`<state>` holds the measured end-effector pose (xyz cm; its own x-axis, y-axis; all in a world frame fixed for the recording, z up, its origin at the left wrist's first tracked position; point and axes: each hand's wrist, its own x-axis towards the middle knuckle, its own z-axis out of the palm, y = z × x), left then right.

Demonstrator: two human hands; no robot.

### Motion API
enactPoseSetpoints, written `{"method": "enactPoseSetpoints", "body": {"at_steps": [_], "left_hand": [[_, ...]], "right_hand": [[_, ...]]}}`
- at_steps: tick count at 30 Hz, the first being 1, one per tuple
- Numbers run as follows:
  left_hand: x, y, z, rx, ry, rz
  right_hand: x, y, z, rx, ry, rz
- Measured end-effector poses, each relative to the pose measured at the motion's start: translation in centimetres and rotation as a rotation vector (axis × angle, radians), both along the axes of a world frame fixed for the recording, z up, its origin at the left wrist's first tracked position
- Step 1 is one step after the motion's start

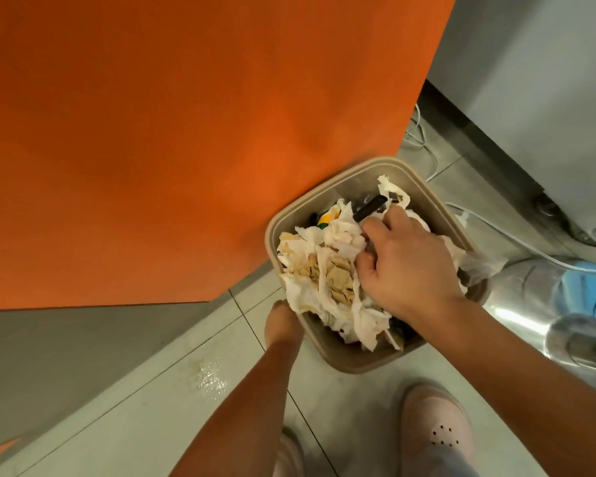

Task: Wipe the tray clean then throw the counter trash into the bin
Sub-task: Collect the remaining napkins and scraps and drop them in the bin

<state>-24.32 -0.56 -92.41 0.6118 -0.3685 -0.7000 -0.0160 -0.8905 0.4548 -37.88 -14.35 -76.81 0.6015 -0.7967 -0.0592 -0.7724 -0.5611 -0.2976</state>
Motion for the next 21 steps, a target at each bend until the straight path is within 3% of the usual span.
{"method": "enactPoseSetpoints", "body": {"at_steps": [3, 7, 10, 13, 15, 18, 21], "left_hand": [[0.3, 0.4, 4.7, -0.132, -0.118, 0.048], [0.8, 1.0, 14.0, -0.446, -0.095, 0.283], [1.3, -0.2, 20.2, -0.649, -0.045, 0.312], [0.6, -3.1, 25.9, -0.808, -0.06, 0.177], [-0.6, -5.3, 28.2, -0.847, -0.111, 0.025], [-2.6, -8.5, 28.4, -0.738, -0.232, -0.311], [-4.8, -11.0, 25.4, -0.574, -0.258, -0.612]], "right_hand": [[0.0, 0.6, 0.9, 0.002, 0.076, 0.012], [-0.2, 1.0, 2.6, 0.088, 0.106, 0.009], [-0.6, 0.7, 4.6, 0.116, 0.092, -0.035], [-1.4, -0.2, 6.7, 0.144, 0.036, -0.072], [-2.1, -1.4, 7.9, 0.11, -0.108, -0.159], [-3.2, -4.9, 8.3, 0.136, -0.329, -0.378], [-4.2, -9.2, 5.8, 0.196, -0.377, -0.513]]}}
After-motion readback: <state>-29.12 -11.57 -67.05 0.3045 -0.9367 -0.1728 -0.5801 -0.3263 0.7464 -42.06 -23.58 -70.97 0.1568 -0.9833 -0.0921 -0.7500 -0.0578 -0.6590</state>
